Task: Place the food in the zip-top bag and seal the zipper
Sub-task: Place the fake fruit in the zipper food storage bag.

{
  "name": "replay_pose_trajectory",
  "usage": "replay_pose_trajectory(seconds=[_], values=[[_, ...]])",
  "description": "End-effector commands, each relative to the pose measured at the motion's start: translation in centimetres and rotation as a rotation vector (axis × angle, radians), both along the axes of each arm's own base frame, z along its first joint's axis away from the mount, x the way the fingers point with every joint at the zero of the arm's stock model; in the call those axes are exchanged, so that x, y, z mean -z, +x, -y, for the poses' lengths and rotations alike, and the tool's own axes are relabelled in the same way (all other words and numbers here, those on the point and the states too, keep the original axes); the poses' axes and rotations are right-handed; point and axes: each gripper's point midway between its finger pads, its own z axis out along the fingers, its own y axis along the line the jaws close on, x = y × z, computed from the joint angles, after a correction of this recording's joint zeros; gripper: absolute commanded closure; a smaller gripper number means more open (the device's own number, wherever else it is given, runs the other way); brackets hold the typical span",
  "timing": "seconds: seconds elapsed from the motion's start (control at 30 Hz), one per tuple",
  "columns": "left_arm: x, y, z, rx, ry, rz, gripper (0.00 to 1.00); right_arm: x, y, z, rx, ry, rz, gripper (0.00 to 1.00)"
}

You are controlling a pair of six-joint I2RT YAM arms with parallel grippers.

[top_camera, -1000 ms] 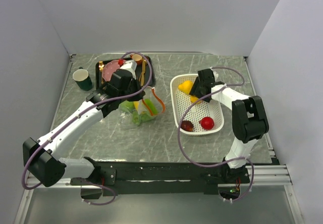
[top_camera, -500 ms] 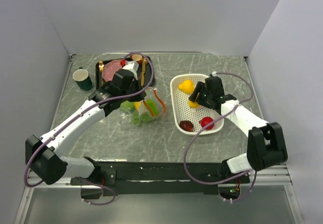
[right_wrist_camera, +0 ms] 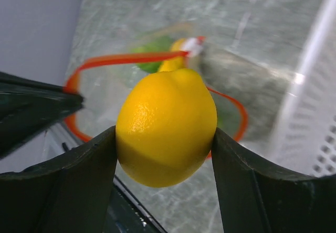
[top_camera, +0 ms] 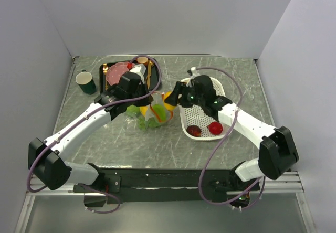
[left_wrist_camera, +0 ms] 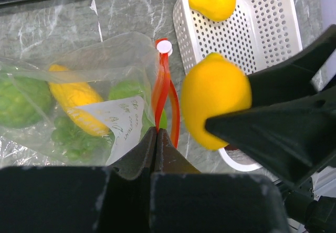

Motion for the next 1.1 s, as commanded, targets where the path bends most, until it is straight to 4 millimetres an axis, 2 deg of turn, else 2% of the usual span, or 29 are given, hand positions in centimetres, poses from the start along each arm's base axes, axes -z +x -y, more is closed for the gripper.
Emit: replay_pose_trajectory(seconds=[0.0, 0.03, 0.1, 0.3, 0.5, 0.6, 0.67, 0.93, 0.97, 1.07], values=[[-2.7, 0.1, 0.4, 0.018, -0.052, 0.064, 0.99, -1.6, -0.4, -3.8, -0.143, 0.073, 0.04, 0.61], [-2.7, 0.0, 0.4, 0.023, -0.052, 0.062, 0.99, -1.9, -0.3, -4.5, -0.167, 0.092, 0.05, 0.61], [-2.9, 0.0, 0.4, 0.026, -0.05, 0.063, 0.99, -1.0, -0.3, -5.6, -0.197, 0.08, 0.021, 0.61], [-4.3, -0.1, -0.4, -0.003, -0.059, 0.107, 0.99, 0.6, -1.9, -8.3, -0.283, 0.058, -0.014, 0.6], [-6.2, -0.4, -1.4, -0.041, -0.077, 0.151, 0.99, 0.9, -2.6, -10.4, -0.358, 0.062, -0.017, 0.53], [-6.7, -0.5, -2.0, -0.06, -0.065, 0.163, 0.99, 0.0, -2.6, -11.2, -0.386, 0.093, 0.008, 0.5], [-6.8, -0.6, -2.2, -0.066, -0.06, 0.159, 0.99, -0.5, -3.1, -11.8, -0.42, 0.122, 0.016, 0.46], [-8.4, -0.7, -2.4, -0.083, -0.098, 0.187, 0.99, -1.3, -2.5, -13.2, -0.415, 0.197, 0.0, 0.3], [-8.6, -0.7, -2.5, -0.087, -0.096, 0.192, 0.99, -1.7, -2.6, -13.6, -0.424, 0.203, 0.005, 0.21], [-8.8, -0.6, -3.1, -0.118, -0.084, 0.205, 0.99, -1.9, -2.3, -13.7, -0.419, 0.194, 0.018, 0.14]])
